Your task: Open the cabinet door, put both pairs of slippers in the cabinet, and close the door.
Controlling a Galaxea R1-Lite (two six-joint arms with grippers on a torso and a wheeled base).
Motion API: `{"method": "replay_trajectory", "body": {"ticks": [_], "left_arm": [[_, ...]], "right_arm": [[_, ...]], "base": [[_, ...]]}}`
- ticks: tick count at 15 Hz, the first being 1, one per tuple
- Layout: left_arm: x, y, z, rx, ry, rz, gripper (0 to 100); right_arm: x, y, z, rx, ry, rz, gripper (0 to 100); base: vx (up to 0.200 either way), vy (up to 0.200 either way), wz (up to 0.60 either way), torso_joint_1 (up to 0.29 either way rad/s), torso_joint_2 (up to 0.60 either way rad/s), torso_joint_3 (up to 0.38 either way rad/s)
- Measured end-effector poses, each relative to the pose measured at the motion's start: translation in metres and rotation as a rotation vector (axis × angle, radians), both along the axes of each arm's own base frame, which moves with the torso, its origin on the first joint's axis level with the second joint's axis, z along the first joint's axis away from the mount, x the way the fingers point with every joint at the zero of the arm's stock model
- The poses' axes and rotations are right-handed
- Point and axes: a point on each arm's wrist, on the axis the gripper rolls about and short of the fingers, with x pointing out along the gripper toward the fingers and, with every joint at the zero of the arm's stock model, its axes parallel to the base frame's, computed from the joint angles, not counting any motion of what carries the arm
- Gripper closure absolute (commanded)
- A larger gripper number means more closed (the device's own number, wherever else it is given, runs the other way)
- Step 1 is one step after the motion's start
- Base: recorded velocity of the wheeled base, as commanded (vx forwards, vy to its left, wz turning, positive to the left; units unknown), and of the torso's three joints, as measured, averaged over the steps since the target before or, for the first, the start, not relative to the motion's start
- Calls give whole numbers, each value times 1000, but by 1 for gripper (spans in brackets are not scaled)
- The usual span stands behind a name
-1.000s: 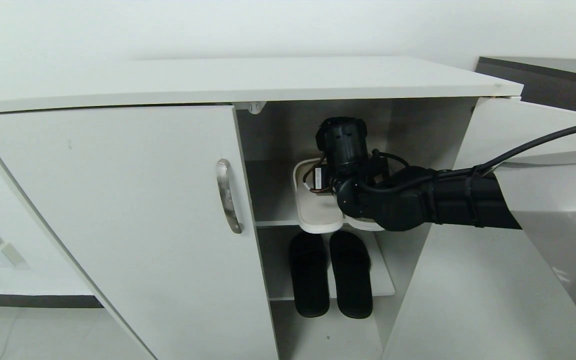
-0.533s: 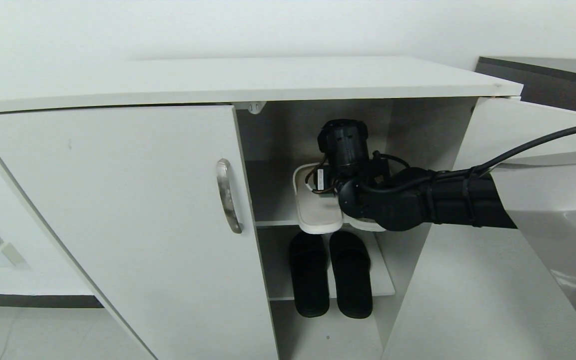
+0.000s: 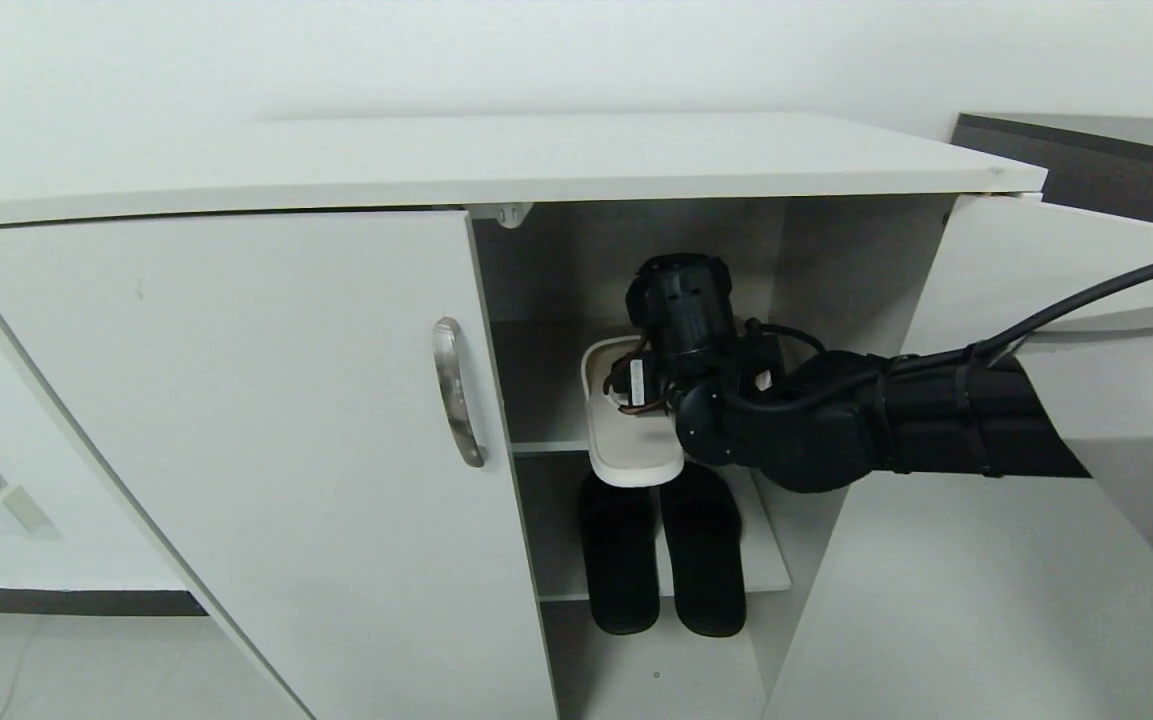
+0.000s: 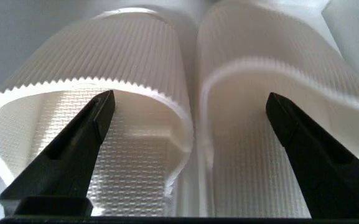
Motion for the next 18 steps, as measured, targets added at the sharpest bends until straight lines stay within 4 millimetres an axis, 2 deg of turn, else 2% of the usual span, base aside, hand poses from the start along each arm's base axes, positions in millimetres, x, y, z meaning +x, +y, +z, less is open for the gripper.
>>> {"method": "replay_trajectory", "body": {"ticks": [3,6,9,12,13,18], "left_arm": [[0,0,0,0,0,0,100],[0,0,0,0,0,-1,100],[0,0,0,0,0,-1,100],[0,0,0,0,0,-1,100],[0,0,0,0,0,-1,100],[0,0,0,0,0,-1,100]], "right_arm": [[-27,-2,6,-4,-4,27,0],[-62,-6,9,0,-12,83,0],[-94,-18,11,15,-16,130,0],[-116,-34,7,64,-23,197,0],[-121,-40,4,81,-28,218,100],[-133,-49,3,98,-35,250,100]], "base": [[0,0,0,0,0,0],[0,0,0,0,0,0],[0,0,0,0,0,0],[0,0,0,0,0,0],[0,0,0,0,0,0],[0,0,0,0,0,0]]}}
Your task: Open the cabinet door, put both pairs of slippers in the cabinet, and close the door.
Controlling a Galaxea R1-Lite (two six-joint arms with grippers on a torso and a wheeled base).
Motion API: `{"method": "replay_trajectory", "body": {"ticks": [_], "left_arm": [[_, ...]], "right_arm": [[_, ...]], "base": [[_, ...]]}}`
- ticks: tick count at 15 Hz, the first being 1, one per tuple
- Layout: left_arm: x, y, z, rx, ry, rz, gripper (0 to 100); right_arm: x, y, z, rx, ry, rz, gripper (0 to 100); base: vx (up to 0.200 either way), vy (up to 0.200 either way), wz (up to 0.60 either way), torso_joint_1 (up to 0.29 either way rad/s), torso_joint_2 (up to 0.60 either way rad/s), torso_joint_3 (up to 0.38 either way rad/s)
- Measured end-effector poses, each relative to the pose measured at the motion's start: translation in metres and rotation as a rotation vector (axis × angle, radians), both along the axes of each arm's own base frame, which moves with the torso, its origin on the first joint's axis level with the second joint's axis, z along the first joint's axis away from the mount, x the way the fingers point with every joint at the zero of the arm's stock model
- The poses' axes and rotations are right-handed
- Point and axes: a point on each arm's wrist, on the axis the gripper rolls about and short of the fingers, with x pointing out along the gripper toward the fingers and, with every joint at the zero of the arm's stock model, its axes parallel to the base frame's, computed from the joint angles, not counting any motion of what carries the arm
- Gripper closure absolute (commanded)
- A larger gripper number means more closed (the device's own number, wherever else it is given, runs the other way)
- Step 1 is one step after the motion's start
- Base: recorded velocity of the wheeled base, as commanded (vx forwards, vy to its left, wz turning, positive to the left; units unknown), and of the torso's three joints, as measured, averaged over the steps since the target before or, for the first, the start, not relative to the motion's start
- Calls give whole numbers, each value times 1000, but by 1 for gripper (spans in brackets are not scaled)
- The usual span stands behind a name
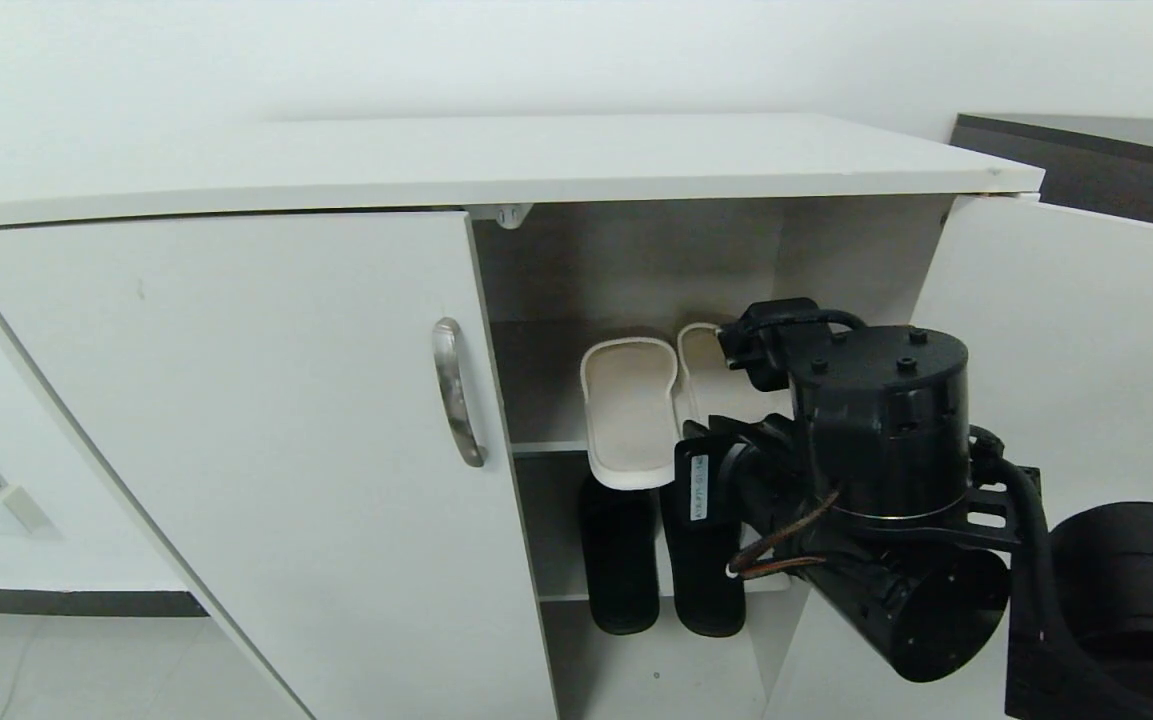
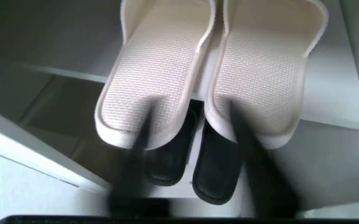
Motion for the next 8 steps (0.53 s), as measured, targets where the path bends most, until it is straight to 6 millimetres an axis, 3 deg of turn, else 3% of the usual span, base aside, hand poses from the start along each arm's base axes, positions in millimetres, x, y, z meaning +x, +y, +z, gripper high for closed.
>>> {"method": "replay_trajectory", "body": {"ticks": [6,8], "left_arm": [[0,0,0,0,0,0,100],[0,0,0,1,0,0,100]], "right_arm": [[-3,1,1,2,0,10,100],[-3,1,0,1,0,11,100]], "base": [[0,0,0,0,0,0],[-200,0,0,5,0,5]]}}
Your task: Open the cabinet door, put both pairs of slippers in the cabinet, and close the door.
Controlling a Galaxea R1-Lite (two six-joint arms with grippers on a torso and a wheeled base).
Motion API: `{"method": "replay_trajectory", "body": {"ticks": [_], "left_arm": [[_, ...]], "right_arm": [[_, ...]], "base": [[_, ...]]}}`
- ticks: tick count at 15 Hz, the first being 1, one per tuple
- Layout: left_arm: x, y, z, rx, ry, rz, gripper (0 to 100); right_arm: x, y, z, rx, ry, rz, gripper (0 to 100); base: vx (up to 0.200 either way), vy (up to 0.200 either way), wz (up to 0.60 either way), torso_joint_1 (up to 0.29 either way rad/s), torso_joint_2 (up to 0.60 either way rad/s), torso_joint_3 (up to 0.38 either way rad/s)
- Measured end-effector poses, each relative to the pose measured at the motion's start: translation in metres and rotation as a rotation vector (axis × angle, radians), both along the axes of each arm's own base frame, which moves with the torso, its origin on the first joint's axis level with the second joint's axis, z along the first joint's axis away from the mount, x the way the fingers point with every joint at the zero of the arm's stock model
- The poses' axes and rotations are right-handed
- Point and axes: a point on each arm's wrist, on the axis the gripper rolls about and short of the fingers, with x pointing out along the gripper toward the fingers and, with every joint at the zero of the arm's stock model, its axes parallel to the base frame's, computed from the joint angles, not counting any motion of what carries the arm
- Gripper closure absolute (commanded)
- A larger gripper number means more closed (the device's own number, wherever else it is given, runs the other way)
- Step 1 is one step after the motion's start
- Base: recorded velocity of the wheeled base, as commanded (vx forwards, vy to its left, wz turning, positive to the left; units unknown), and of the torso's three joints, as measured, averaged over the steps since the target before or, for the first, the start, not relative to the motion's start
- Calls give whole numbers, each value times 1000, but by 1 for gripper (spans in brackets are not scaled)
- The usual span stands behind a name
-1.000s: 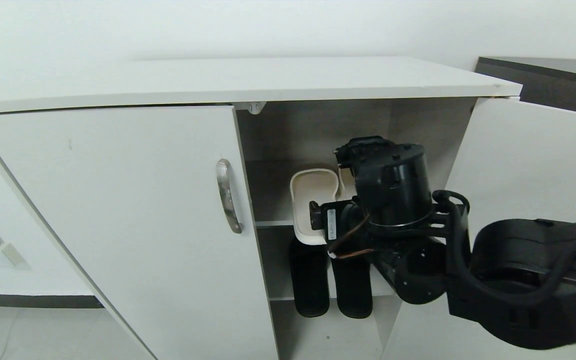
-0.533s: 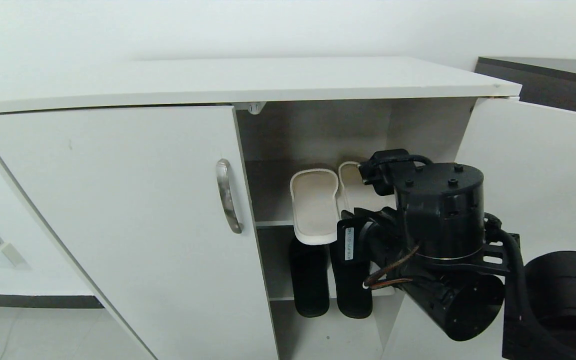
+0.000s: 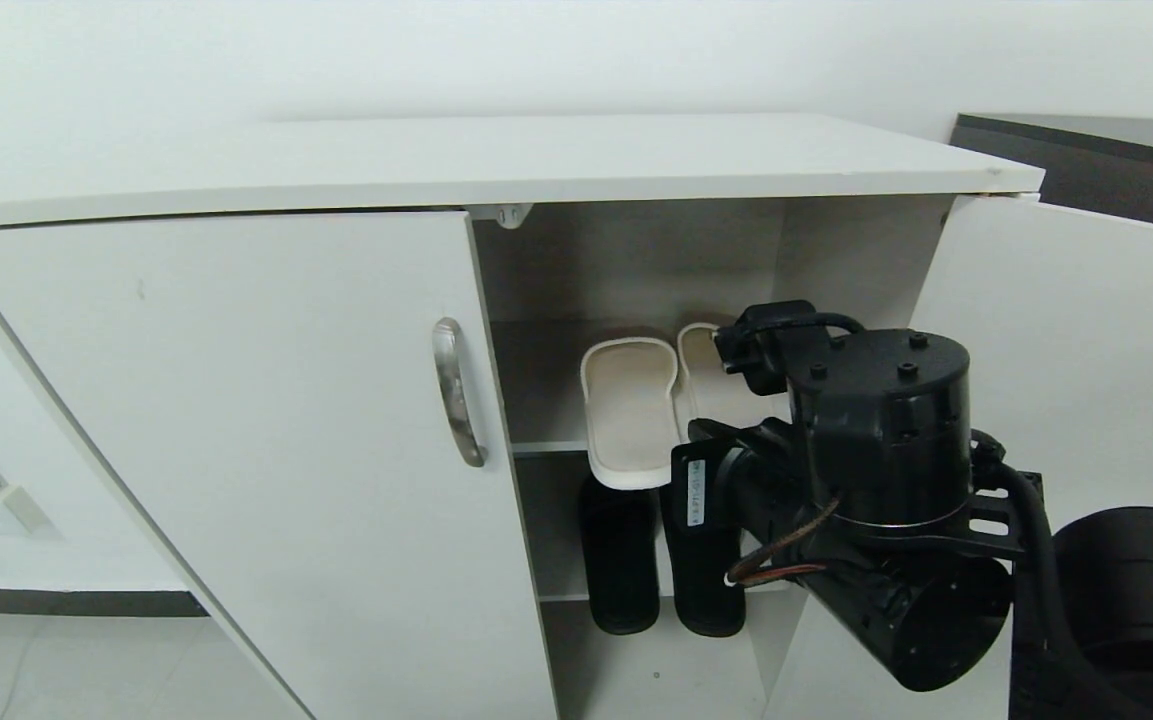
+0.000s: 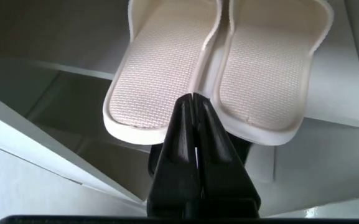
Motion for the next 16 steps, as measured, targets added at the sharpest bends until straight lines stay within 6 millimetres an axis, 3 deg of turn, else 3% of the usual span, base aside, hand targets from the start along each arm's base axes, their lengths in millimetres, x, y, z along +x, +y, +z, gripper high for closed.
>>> {"method": "replay_trajectory", "body": {"ticks": [16], "left_arm": [[0,0,0,-1,0,-1,100]], "right_arm": [[4,4,-13,-28,24,-5,100]], "base": [[-200,0,0,2,1,1]]}}
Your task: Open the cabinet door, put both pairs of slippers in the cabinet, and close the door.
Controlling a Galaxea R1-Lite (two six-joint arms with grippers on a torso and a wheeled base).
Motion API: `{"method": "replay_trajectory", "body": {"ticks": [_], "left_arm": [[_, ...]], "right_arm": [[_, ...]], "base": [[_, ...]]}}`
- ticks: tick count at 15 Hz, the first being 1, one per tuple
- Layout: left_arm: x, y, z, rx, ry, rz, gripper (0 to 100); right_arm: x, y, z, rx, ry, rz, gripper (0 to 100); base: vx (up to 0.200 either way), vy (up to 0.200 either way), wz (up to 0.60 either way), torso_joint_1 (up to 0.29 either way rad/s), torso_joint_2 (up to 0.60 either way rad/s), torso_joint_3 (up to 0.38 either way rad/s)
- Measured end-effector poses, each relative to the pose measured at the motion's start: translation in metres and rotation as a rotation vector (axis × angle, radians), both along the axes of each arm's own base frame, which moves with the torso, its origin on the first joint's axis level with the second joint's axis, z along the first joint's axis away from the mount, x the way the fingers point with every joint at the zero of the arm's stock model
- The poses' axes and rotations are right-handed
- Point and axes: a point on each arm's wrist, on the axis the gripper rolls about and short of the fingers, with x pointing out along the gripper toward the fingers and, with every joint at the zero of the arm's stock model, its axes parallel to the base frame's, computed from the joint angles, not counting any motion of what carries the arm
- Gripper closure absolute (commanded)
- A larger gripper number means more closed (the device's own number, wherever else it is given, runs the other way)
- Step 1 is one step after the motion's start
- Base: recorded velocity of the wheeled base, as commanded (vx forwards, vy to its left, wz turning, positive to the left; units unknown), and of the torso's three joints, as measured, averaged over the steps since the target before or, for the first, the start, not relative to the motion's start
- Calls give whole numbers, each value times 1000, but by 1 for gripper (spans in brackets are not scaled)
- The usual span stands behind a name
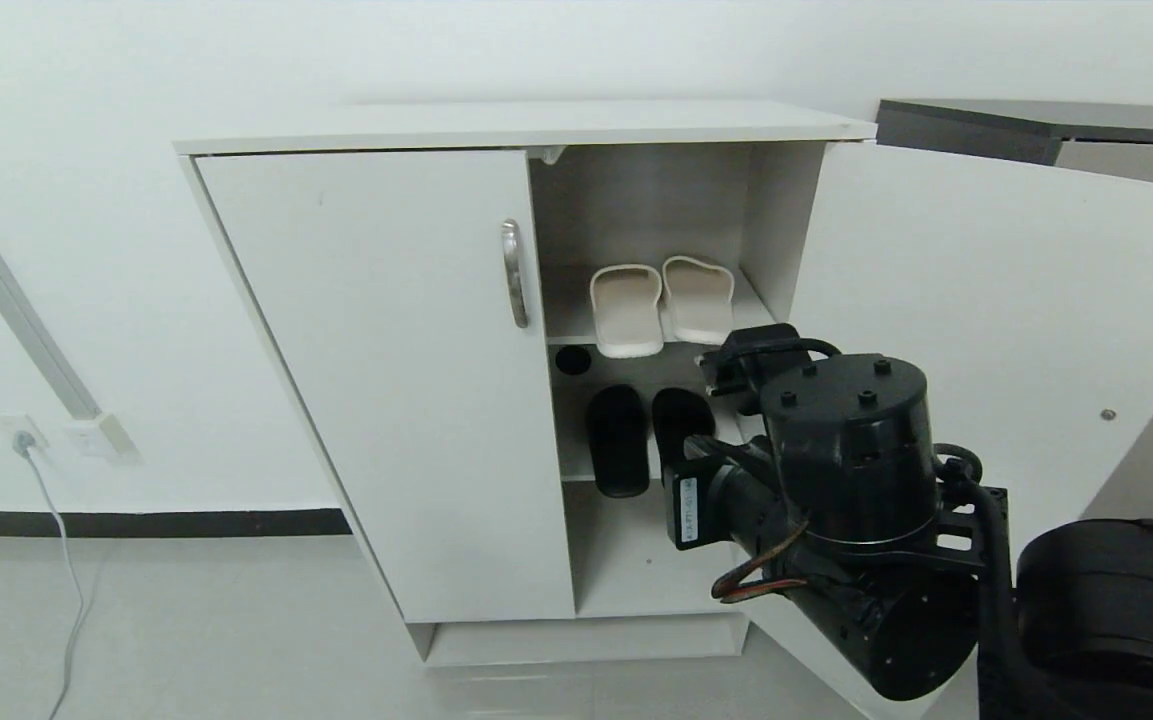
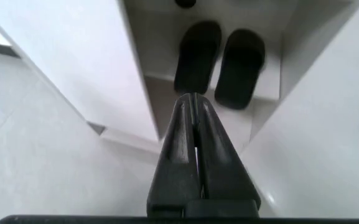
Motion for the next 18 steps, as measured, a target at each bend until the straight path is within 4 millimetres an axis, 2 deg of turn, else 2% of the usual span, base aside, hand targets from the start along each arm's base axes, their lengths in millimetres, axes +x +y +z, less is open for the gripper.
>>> {"method": "replay_trajectory", "body": {"ticks": [1,9,18], "left_arm": [[0,0,0,0,0,0,100],[0,0,0,0,0,1,100],[0,0,0,0,0,1,100]], "right_arm": [[1,0,-1,-2,3,0,100],[12,-9,-24,-30,46,44,100],[14,-8,-30,-43,56,43,100]], "base": [[-200,0,0,7,2,2],[0,0,0,0,0,0],[0,0,0,0,0,0]]}}
